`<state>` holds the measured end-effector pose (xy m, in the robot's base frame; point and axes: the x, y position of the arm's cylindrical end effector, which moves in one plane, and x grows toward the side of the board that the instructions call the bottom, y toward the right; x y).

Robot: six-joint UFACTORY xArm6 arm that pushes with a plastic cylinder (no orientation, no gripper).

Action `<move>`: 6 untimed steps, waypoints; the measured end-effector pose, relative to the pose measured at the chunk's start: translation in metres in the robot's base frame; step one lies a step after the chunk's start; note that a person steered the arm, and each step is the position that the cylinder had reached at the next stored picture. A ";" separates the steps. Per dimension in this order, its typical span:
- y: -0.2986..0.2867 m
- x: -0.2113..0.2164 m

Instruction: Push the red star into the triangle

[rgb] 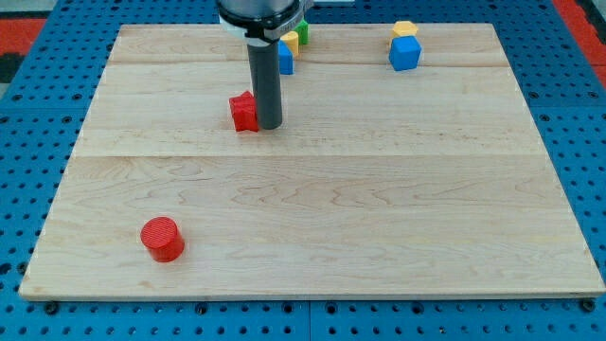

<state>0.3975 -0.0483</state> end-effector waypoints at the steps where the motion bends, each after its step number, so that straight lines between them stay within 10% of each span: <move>1: -0.037 -0.002; 4: -0.142 -0.039; 6: -0.049 -0.068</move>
